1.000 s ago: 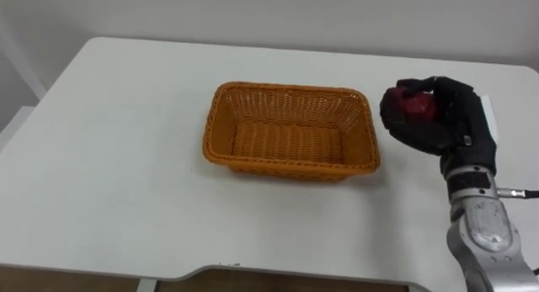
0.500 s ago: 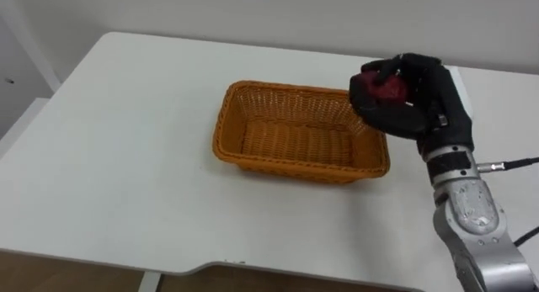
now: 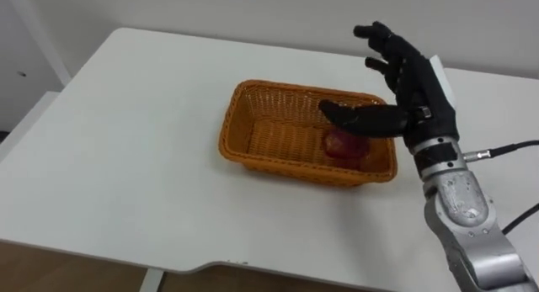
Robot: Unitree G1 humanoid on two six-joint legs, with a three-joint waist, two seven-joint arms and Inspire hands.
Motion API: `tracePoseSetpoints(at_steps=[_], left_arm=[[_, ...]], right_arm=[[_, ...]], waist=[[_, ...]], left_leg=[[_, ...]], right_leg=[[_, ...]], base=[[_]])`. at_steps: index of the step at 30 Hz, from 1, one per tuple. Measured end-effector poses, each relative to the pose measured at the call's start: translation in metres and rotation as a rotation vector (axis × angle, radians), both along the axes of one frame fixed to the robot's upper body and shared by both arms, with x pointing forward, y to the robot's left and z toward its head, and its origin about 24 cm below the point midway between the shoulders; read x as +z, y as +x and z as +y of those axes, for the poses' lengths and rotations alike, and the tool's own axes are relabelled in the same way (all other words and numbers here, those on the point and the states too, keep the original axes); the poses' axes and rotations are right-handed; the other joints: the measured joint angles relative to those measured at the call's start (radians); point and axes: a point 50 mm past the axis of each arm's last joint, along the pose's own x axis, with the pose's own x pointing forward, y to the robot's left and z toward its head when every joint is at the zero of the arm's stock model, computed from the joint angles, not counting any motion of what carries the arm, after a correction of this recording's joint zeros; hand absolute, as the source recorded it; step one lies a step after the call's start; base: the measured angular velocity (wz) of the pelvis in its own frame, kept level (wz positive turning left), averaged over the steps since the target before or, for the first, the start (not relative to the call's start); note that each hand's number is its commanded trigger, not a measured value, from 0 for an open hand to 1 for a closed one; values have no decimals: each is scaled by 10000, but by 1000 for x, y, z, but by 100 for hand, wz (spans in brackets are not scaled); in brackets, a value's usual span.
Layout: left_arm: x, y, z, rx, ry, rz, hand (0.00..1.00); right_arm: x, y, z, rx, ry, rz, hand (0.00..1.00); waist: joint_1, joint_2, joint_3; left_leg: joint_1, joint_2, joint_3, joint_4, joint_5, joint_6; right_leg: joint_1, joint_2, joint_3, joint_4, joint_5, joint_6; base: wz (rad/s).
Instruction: Pick and place apple
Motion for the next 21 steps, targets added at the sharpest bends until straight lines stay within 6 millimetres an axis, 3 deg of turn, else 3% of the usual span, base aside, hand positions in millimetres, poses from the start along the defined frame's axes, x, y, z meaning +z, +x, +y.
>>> tracePoseSetpoints(at_steps=[8,18,21], left_arm=[[-1,0,-3,-246,-89,143,0],[-1,-2,-3,-215,-164,346,0],[-1,-4,-3,-159,-166,384,0]], right_arm=[[-5,-1,9,515,-77,216,0],[-10,-1,9,489,-243,555,0],[-10,-1,9,450,-215,548,0]], waist=[[-27,25,34],[-25,-102,-31],[-78,-61,-7]], left_leg=[[32,-2,-42,-2,0,0],[57,-2,-65,2,11,-17],[54,-7,-60,7,11,-17]], right_leg=[[102,-3,-111,-16,0,0],[144,0,-121,-22,0,0],[165,0,-91,-40,0,-1]], base=[[1],[0],[0]])
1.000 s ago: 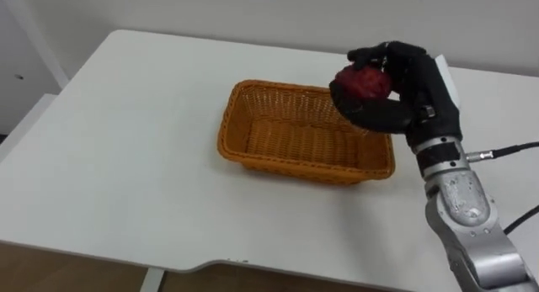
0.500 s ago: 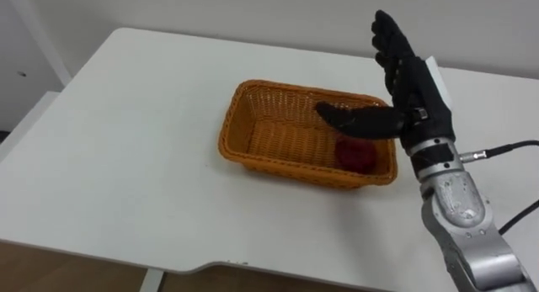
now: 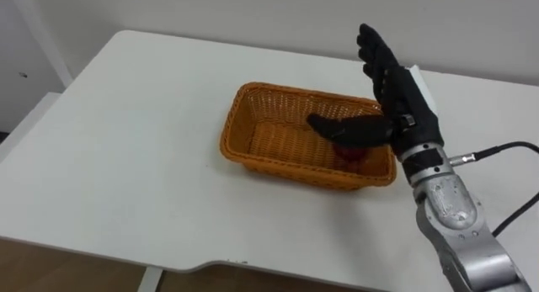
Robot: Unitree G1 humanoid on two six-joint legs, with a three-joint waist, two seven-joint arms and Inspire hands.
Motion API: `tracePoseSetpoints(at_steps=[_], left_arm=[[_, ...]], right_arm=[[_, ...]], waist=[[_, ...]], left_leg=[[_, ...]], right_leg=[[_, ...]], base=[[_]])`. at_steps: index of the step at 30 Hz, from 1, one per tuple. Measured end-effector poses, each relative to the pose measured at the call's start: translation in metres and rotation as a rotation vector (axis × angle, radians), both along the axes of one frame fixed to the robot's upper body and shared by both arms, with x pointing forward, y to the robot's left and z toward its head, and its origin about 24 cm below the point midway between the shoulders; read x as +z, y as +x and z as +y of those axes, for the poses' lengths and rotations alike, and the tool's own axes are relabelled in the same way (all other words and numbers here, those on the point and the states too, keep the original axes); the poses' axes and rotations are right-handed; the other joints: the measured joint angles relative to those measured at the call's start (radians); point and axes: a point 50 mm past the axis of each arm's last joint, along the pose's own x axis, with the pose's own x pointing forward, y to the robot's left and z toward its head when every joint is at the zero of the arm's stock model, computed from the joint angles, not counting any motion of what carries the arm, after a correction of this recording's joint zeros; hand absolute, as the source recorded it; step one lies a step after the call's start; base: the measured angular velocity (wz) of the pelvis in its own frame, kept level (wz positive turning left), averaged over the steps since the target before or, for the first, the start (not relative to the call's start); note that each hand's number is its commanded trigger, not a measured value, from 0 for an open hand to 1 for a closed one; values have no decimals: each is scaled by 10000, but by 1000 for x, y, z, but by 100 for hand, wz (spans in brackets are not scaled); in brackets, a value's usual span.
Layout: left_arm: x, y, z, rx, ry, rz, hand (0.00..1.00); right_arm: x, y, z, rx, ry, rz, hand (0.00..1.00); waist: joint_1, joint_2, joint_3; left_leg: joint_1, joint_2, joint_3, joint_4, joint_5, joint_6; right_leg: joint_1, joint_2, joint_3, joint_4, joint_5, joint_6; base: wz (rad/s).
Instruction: Pick and place apple
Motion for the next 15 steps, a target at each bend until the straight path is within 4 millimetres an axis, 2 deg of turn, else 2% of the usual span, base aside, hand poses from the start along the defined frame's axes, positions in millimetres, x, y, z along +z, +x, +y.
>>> tracePoseSetpoints(at_steps=[2,5,7,10,13,15], left_arm=[[0,0,0,36,26,-29,0],[1,-1,2,189,72,-40,0],[1,-3,4,316,126,-31,0],[2,-7,8,613,371,-75,0],[4,-15,13,1148,581,-63,0],[6,-26,18,1625,903,-56,0]], right_arm=[[2,1,-5,-213,18,-72,0],[6,2,-16,-965,47,-306,0],[9,2,-25,-1502,-129,-514,0],[13,0,-45,-2811,-62,-790,0],[18,-9,-80,-4826,202,-1142,0],[16,-21,-110,-6797,524,-1286,0]], waist=[[-13,-20,-13],[-45,41,12],[-147,75,12],[-442,94,-34],[-681,101,-95],[-900,74,-135]], left_leg=[[-2,-2,27,2,0,0],[7,-5,55,3,0,1],[-13,-6,56,10,0,1],[-36,-22,51,9,1,3],[5,-28,56,-13,2,4],[44,-28,61,-44,1,4]], right_leg=[[-9,0,28,1,0,-1],[-14,0,87,1,1,-1],[-29,-2,82,-3,1,-1],[-9,-8,64,-73,1,-2],[-21,-10,83,-106,2,-3],[34,-6,112,-106,2,-3]], base=[[-2],[-2],[0],[0],[-1],[0]])
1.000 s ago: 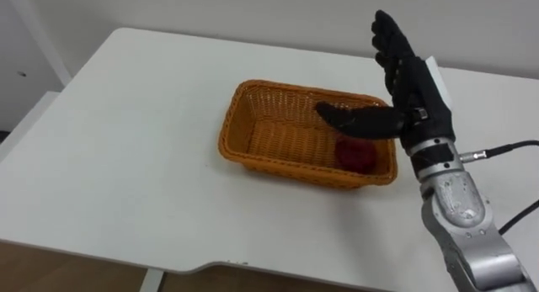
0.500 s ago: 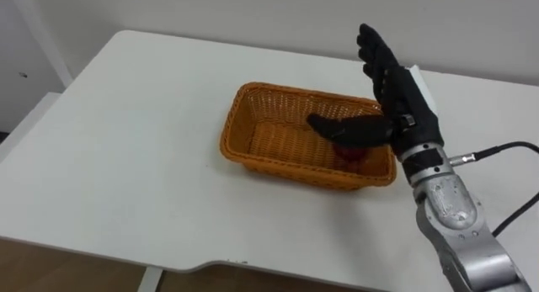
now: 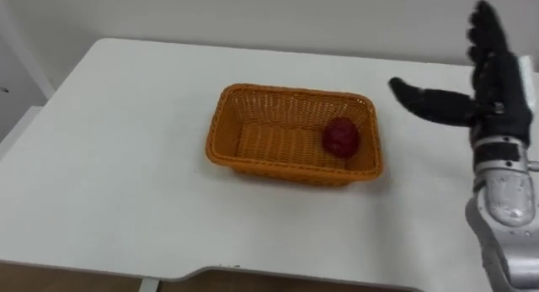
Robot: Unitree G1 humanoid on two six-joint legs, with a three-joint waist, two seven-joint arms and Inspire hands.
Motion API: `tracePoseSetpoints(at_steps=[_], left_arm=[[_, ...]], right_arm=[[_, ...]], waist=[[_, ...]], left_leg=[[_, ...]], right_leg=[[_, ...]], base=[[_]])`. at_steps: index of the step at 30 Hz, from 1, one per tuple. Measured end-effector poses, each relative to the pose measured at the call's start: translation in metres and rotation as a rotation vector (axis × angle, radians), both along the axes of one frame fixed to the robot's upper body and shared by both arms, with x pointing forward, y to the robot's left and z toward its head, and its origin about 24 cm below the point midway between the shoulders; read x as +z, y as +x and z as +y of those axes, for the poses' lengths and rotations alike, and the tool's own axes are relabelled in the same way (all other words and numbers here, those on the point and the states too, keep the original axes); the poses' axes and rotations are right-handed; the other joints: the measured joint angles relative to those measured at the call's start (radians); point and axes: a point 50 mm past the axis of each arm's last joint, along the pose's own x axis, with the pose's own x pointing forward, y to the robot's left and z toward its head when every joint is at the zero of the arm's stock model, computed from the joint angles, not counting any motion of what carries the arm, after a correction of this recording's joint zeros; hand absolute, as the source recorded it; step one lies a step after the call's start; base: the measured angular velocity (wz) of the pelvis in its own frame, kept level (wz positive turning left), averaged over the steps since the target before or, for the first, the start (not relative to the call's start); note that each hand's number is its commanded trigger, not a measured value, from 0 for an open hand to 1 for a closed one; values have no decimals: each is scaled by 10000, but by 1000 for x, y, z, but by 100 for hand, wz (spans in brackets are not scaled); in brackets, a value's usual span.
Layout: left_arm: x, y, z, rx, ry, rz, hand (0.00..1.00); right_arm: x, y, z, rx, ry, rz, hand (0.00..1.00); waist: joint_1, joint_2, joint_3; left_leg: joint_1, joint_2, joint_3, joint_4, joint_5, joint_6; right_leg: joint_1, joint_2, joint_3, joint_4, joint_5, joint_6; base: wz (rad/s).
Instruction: Pick and place apple
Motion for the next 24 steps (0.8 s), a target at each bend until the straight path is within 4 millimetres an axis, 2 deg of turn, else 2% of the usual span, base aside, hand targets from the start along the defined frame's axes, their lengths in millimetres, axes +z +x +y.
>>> tracePoseSetpoints(at_steps=[1,2,3,4,5,6,7,9,10,11,12,14,16,18,19,21,24], left_arm=[[0,-2,1,118,48,8,0],[1,-5,3,222,159,-4,0],[2,-5,4,280,279,-53,0],[2,-5,5,336,354,-72,0],[3,-6,8,585,471,-168,0],[5,-6,10,742,618,-302,0],[5,-6,11,787,694,-322,0],[6,-8,12,905,797,-285,0],[6,-8,12,920,817,-288,0],[6,-7,13,968,847,-344,0],[7,-6,13,993,886,-370,0],[6,-7,13,1116,931,-331,0],[7,-2,13,1149,1034,-533,0],[6,-2,10,1225,958,-518,0],[5,-3,8,1252,913,-474,0],[3,-7,3,1493,799,-235,0],[2,-14,2,1676,654,178,0]], right_arm=[[-3,-3,-9,-529,145,-1,0],[-9,-11,-27,-1586,560,85,0],[-19,-23,-45,-2693,1181,254,0],[-26,-30,-53,-3270,1488,407,0],[-43,-47,-68,-4409,2061,932,0],[-61,-66,-79,-5464,2628,1555,0],[-69,-75,-84,-5945,2842,1840,0],[-100,-113,-98,-7716,3835,2929,0],[-108,-124,-100,-8188,4091,3259,0],[-124,-144,-102,-9034,4670,3899,0],[-141,-167,-101,-9848,5423,4507,0],[-149,-179,-98,-10224,6172,4216,0],[-166,-199,-93,-10744,6259,5649,0],[-194,-238,-68,-11176,6786,8050,0],[-200,-247,-60,-11173,6984,8563,0],[-218,-279,-28,-11266,7869,10316,0],[-229,-305,-3,-10657,8332,12474,0]], waist=[[-85,-17,-15],[-226,-66,-18],[-247,-115,2],[-265,-137,21],[-332,-177,48],[-397,-298,18],[-473,-309,22],[-669,-314,24],[-692,-319,21],[-775,-306,23],[-829,-311,20],[-910,-276,-19],[-860,-324,-38],[-686,-369,-58],[-689,-350,-56],[-693,-235,-42],[-698,-118,-33]], left_leg=[[8,-1,-1,-1,0,0],[23,-7,12,-27,0,0],[73,-7,44,-36,0,1],[81,-5,44,-34,0,1],[74,1,43,-28,0,0],[72,10,43,-24,-1,1],[55,10,46,-20,-1,1],[-22,0,54,-15,-1,1],[-49,-1,63,-18,0,1],[-87,0,76,-5,0,2],[-103,0,78,16,1,3],[-89,6,189,47,1,3],[-69,6,184,47,-1,3],[-33,5,200,23,-4,2],[-36,-4,187,21,-4,2],[-20,-20,181,8,-3,4],[-59,-26,211,-19,-2,7]], right_leg=[[17,0,-3,-4,0,0],[15,-5,31,-5,0,1],[18,-5,46,-16,0,1],[34,-5,24,-18,0,1],[73,-2,21,-27,-1,1],[75,2,19,-13,-1,2],[70,1,14,-15,-1,2],[1,-7,28,-7,-1,2],[-43,-9,32,6,-1,2],[-83,-7,59,3,-1,1],[-89,-7,85,8,-3,-1],[-89,13,289,-2,-12,-17],[-84,13,296,-20,-13,-19],[-68,51,545,-15,-22,-32],[-70,51,570,-22,-21,-32],[-85,40,595,-5,-22,-32],[-173,37,600,27,-25,-33]], base=[[3],[0],[0],[0],[0],[3],[0],[0],[-5],[-3],[-5],[-10],[0],[0],[0],[0],[-6]])
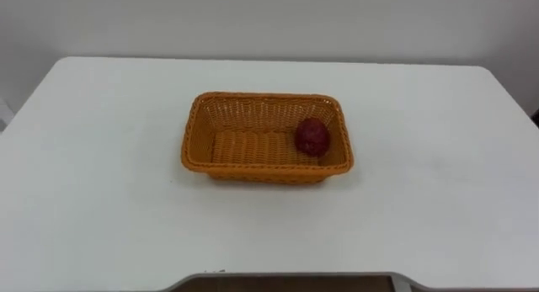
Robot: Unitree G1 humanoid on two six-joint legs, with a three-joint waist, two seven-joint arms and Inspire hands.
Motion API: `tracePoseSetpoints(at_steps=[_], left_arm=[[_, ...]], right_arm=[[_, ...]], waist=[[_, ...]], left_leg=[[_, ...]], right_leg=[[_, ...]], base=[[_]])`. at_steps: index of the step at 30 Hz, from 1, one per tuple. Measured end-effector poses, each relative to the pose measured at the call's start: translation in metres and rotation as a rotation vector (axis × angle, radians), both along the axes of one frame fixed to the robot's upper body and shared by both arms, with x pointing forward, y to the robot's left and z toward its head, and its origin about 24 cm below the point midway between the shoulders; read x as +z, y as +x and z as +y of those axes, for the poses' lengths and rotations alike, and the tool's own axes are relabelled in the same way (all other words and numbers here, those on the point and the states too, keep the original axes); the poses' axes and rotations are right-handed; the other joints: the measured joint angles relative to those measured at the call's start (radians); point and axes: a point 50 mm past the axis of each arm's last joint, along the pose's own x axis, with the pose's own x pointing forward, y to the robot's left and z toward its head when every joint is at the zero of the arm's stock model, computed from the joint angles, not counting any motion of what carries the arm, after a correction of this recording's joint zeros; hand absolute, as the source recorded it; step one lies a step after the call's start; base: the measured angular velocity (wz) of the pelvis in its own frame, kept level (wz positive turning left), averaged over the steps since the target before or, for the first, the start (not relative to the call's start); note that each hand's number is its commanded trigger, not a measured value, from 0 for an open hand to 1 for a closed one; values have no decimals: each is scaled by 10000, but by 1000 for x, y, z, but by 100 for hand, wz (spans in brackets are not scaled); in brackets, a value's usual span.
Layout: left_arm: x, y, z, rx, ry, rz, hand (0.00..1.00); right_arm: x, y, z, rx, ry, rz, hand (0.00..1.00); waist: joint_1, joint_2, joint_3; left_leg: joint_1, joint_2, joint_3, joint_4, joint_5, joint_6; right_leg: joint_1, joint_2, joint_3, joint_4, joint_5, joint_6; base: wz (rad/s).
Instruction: Pick and place apple
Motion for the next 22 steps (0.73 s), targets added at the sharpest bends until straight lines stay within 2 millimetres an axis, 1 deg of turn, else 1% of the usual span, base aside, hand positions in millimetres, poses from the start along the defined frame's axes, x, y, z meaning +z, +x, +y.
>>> tracePoseSetpoints(at_steps=[2,4,6,7,9,10,12,13,15,16,18,21,22], left_arm=[[0,0,1,165,-58,47,0],[0,0,0,174,-161,148,0],[-1,1,0,115,-198,244,0],[-1,1,-1,52,-202,286,0],[-1,3,-1,-8,-232,295,0],[-1,4,-1,-20,-239,293,0],[-2,6,-3,-201,-311,339,0],[-2,8,-3,-251,-376,326,0],[-4,12,-6,-354,-544,361,0],[-4,13,-6,-368,-559,337,0],[-4,15,-9,-538,-648,371,0],[-6,17,-15,-942,-846,552,0],[-7,18,-16,-989,-885,599,0]], right_arm=[[-2,-6,6,565,719,294,0],[-5,-2,8,1608,1374,341,0],[-8,11,10,3213,2253,418,0],[-9,14,11,3650,2449,436,0],[-12,22,15,5278,3271,608,0],[-13,24,16,5612,3453,620,0],[-15,37,19,6867,3975,581,0],[-16,40,19,7127,4070,561,0],[-17,47,21,7916,4504,527,0],[-18,48,22,8087,4615,552,0],[-18,54,24,8748,5009,643,0],[-19,59,25,9694,5338,1023,0],[-19,59,26,9839,5436,1099,0]], waist=[[14,6,4],[31,-4,10],[108,-18,18],[166,-16,19],[442,-23,24],[506,-19,31],[638,-16,96],[658,-9,109],[790,33,151],[808,48,161],[817,155,207],[802,334,191],[802,356,185]], left_leg=[[-1,-2,31,-3,1,2],[-4,-14,40,-3,1,3],[-5,-16,52,-4,0,4],[3,-15,59,-1,0,4],[20,-14,60,-1,1,5],[21,-14,60,0,1,5],[9,-17,32,15,1,5],[6,-17,30,14,1,5],[-7,-16,30,12,0,5],[-19,-16,30,11,0,5],[-75,-20,12,11,-4,10],[-99,-24,4,7,-6,13],[-94,-24,1,3,-6,13]], right_leg=[[-22,-6,8,11,1,1],[-33,-8,35,1,3,4],[-48,-9,43,-16,4,7],[-49,-7,48,-22,4,7],[-41,-7,36,-21,4,6],[-41,-7,36,-22,4,6],[-23,-14,-16,-37,4,7],[-25,-14,-15,-41,4,7],[-32,-14,-17,-55,3,6],[-39,-15,-20,-57,3,6],[-81,-18,-48,-60,2,7],[-104,-26,-61,-43,-20,11],[-100,-27,-65,-43,-25,10]], base=[[-5],[-2],[0],[0],[0],[0],[6],[3],[0],[0],[0],[0],[0]])
